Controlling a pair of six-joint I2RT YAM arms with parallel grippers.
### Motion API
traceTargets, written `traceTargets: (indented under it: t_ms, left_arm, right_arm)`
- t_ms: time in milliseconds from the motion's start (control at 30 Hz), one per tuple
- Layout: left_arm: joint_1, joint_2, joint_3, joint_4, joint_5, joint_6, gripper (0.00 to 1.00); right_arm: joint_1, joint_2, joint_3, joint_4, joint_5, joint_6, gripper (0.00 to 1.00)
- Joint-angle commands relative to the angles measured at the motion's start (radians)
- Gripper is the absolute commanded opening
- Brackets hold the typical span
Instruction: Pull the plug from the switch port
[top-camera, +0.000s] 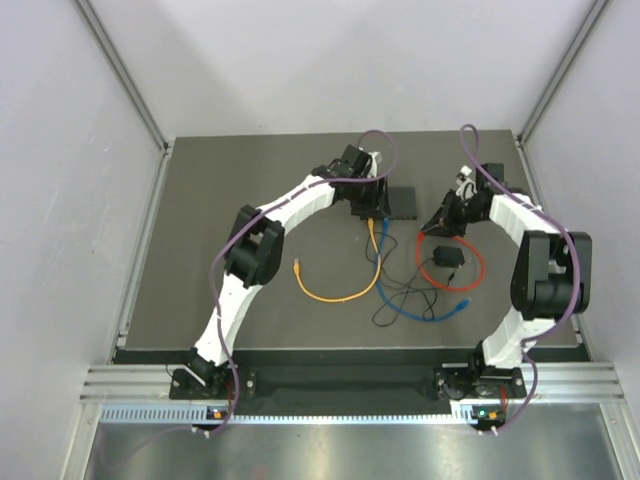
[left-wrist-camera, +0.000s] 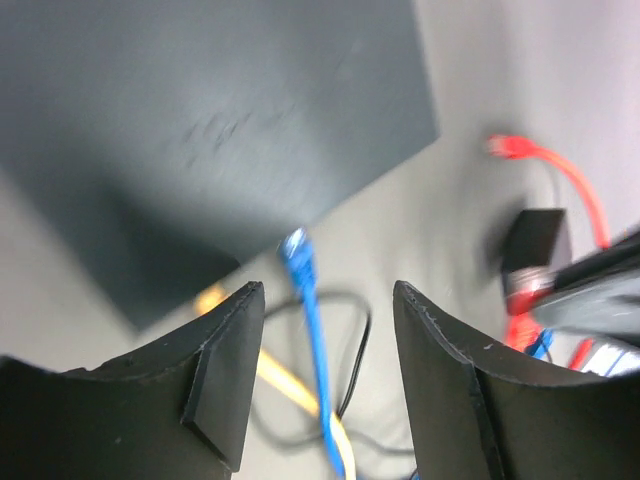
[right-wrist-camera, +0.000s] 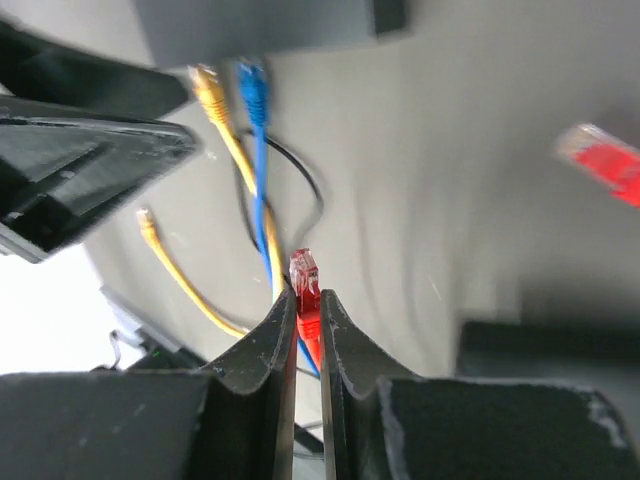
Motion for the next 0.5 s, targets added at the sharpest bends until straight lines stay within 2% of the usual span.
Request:
traceTargets:
  t_ms: [0, 67, 167, 300, 367, 433, 467]
  left_arm:
    - [0.001, -0.141, -0.034, -0.116, -0.071, 0.053, 0.59]
    - [0.003, -0.183, -0.057, -0.162, -0.094, 0.074, 0.59]
    - [0.001, -0.265, -0.129, -0.199, -0.096, 0.096, 0.59]
    - [0.001, -0.366, -0.291, -0.199, -0.105, 0.130, 0.59]
    - [0.003, -0.406, -0.321, -0.211, -0.103, 0.157, 0.59]
    - [0.001, -0.427, -0.344, -0.219, -0.093, 0.179, 0.59]
    - [0.003, -0.432, -0.344, -0.228, -0.091, 0.197, 0.59]
  right_arm:
    - [-0.009, -0.117, 0.030, -0.216, 0.248, 0.015, 0.00]
    - [-0.018, -0.155, 0.010, -0.297, 0.424, 0.020, 0.00]
    - [-0.041, -0.210, -0.033, -0.324, 0.543, 0.030, 0.00]
    - [-0.086, -0.255, -0.119, -0.339, 0.609, 0.041, 0.00]
    - [-0.112, -0.280, -0.155, -0.329, 0.640, 0.041, 0.00]
    - [-0.141, -0.280, -0.174, -0.299, 0.635, 0.029, 0.03]
    - [-0.149, -0.269, -0.177, -0.295, 0.635, 0.023, 0.09]
